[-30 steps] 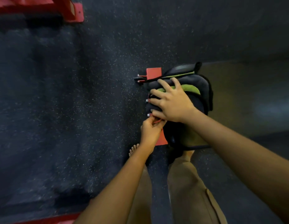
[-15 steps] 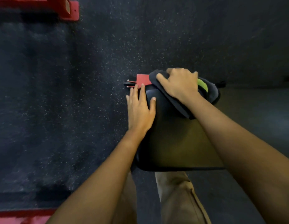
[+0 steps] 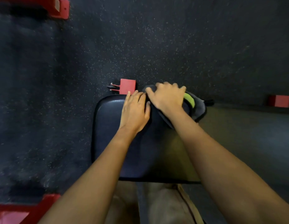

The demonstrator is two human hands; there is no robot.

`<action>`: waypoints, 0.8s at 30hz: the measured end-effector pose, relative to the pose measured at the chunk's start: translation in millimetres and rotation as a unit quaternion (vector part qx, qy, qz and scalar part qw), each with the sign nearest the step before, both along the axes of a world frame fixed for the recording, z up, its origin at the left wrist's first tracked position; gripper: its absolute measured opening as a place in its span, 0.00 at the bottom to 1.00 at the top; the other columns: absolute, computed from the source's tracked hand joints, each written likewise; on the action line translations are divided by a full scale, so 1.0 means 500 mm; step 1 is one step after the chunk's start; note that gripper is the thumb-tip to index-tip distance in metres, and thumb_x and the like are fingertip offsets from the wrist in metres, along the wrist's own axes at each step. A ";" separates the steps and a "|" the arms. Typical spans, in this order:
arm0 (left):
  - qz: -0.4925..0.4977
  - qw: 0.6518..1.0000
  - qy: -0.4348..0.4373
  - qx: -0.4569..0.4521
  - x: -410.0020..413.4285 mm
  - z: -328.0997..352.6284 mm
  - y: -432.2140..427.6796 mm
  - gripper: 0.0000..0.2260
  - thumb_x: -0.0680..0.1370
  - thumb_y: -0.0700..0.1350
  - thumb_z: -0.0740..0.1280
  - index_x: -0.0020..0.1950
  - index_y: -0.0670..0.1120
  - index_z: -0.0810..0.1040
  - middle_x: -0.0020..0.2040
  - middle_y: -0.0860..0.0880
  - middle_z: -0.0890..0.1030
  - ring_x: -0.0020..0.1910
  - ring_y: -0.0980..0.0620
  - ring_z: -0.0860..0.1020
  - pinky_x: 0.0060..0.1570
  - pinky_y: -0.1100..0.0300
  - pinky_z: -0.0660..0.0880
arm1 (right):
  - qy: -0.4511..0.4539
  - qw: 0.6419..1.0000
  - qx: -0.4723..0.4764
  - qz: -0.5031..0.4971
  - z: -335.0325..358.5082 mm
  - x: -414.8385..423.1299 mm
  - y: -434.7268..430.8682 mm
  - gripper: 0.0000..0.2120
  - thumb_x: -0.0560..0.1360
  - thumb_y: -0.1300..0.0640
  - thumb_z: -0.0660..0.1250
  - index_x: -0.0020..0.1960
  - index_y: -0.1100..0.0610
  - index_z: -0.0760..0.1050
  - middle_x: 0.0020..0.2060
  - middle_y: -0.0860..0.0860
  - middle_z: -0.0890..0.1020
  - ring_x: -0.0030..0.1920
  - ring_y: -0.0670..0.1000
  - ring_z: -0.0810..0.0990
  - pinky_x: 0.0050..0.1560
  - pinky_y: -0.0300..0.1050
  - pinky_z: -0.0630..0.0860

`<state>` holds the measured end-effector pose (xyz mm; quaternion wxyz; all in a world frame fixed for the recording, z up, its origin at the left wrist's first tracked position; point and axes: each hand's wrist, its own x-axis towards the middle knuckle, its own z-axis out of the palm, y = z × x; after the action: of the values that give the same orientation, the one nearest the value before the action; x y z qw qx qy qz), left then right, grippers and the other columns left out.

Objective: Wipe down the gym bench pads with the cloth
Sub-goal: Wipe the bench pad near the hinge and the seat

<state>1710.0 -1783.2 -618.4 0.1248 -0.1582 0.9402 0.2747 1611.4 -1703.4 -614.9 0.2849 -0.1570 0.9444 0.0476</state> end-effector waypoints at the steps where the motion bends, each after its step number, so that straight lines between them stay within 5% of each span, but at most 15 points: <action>1: 0.004 1.000 -0.001 -0.001 0.000 0.000 0.001 0.17 0.78 0.43 0.60 0.62 0.35 0.75 0.59 0.38 0.78 0.63 0.39 0.73 0.71 0.47 0.57 | -0.009 1.000 -0.014 0.012 0.000 0.000 0.000 0.27 0.77 0.38 0.51 0.62 0.54 0.76 0.60 0.57 0.78 0.62 0.62 0.73 0.62 0.60 0.62; 5: -0.001 1.000 0.008 0.005 -0.011 0.006 0.027 0.17 0.79 0.44 0.59 0.62 0.35 0.76 0.58 0.38 0.78 0.60 0.39 0.74 0.70 0.47 0.61 | 0.019 0.998 -0.056 -0.006 0.015 -0.017 0.108 0.24 0.77 0.37 0.54 0.58 0.53 0.76 0.58 0.55 0.79 0.60 0.60 0.74 0.60 0.59 0.64; 12: 0.010 1.000 0.022 0.018 -0.023 0.012 0.090 0.17 0.80 0.42 0.60 0.67 0.35 0.71 0.65 0.37 0.73 0.69 0.40 0.68 0.73 0.52 0.52 | -0.002 0.989 0.045 -0.141 0.038 -0.089 0.309 0.26 0.79 0.39 0.51 0.69 0.52 0.71 0.67 0.57 0.73 0.67 0.64 0.67 0.67 0.65 0.57; 18: 0.038 0.999 0.035 -0.005 -0.023 0.006 0.120 0.19 0.81 0.44 0.58 0.70 0.36 0.68 0.69 0.38 0.70 0.72 0.42 0.63 0.74 0.55 0.48 | -0.035 0.998 0.041 -0.024 0.008 -0.064 0.178 0.26 0.79 0.39 0.49 0.66 0.51 0.73 0.65 0.56 0.75 0.65 0.62 0.70 0.64 0.62 0.60; 24: -0.034 0.998 0.048 -0.006 -0.048 0.020 0.218 0.21 0.82 0.46 0.57 0.73 0.39 0.64 0.73 0.40 0.65 0.74 0.45 0.59 0.73 0.57 0.46 | 0.037 0.998 -0.004 -0.058 0.030 -0.092 0.377 0.25 0.79 0.38 0.51 0.65 0.52 0.73 0.63 0.56 0.76 0.64 0.62 0.71 0.65 0.63 0.60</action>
<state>1686.0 -1673.9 -608.5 0.0882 -0.1133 0.9515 0.2719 1565.3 -1514.8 -599.7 0.2512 -0.1014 0.9620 0.0331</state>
